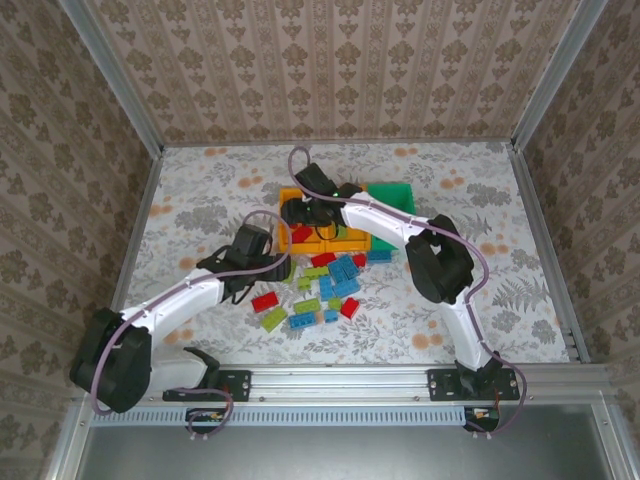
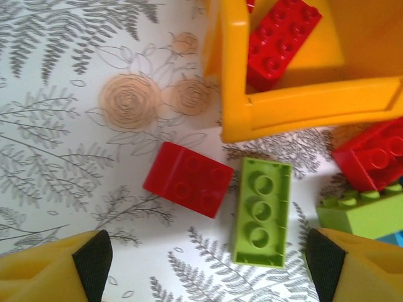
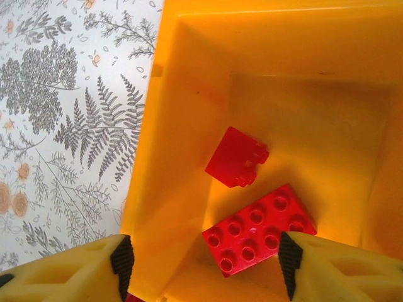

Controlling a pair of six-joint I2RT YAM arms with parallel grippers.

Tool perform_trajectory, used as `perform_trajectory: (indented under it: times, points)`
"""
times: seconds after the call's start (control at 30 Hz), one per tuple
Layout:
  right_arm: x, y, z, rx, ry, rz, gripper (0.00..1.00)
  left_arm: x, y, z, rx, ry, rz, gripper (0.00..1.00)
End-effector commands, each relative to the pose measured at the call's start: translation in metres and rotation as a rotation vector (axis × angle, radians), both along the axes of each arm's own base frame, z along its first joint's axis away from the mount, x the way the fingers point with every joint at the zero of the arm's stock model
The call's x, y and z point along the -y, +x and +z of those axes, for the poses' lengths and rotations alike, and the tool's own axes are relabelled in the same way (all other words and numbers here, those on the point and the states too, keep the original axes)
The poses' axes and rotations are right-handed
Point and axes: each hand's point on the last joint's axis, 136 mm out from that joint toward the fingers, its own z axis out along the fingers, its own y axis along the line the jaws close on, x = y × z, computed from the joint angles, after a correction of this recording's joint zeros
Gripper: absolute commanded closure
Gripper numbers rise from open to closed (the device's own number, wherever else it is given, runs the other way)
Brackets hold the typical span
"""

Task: Sort the legos into containers by color

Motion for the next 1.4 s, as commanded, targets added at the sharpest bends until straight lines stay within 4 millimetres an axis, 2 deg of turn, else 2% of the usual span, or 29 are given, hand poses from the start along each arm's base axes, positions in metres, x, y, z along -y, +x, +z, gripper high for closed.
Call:
perform_trajectory:
  times: [0.0, 0.23, 0.5, 0.7, 1.0, 1.23, 1.37]
  points:
    - [0.005, -0.004, 0.019, 0.017, 0.015, 0.000, 0.27, 0.014, -0.009, 0.002, -0.007, -0.021, -0.074, 0.17]
    - [0.018, -0.014, 0.056, 0.081, 0.046, -0.015, 0.19, 0.040, -0.032, -0.009, -0.123, -0.042, -0.096, 0.20]
    - [0.041, -0.023, 0.070, 0.131, -0.001, -0.036, 0.16, 0.064, -0.043, -0.021, -0.196, -0.032, -0.093, 0.22]
    - [0.074, -0.031, 0.061, 0.132, -0.059, -0.083, 0.14, 0.082, -0.043, -0.028, -0.244, -0.028, -0.112, 0.31]
    - [0.135, -0.041, 0.050, 0.109, -0.078, -0.193, 0.14, 0.076, -0.044, -0.042, -0.291, 0.024, -0.063, 0.31]
    - [0.165, -0.054, 0.043, 0.106, -0.115, -0.228, 0.14, 0.081, -0.037, -0.046, -0.287, 0.041, -0.067, 0.38]
    - [0.181, -0.067, 0.028, 0.088, -0.180, -0.234, 0.13, 0.080, -0.035, -0.048, -0.285, 0.054, -0.063, 0.44]
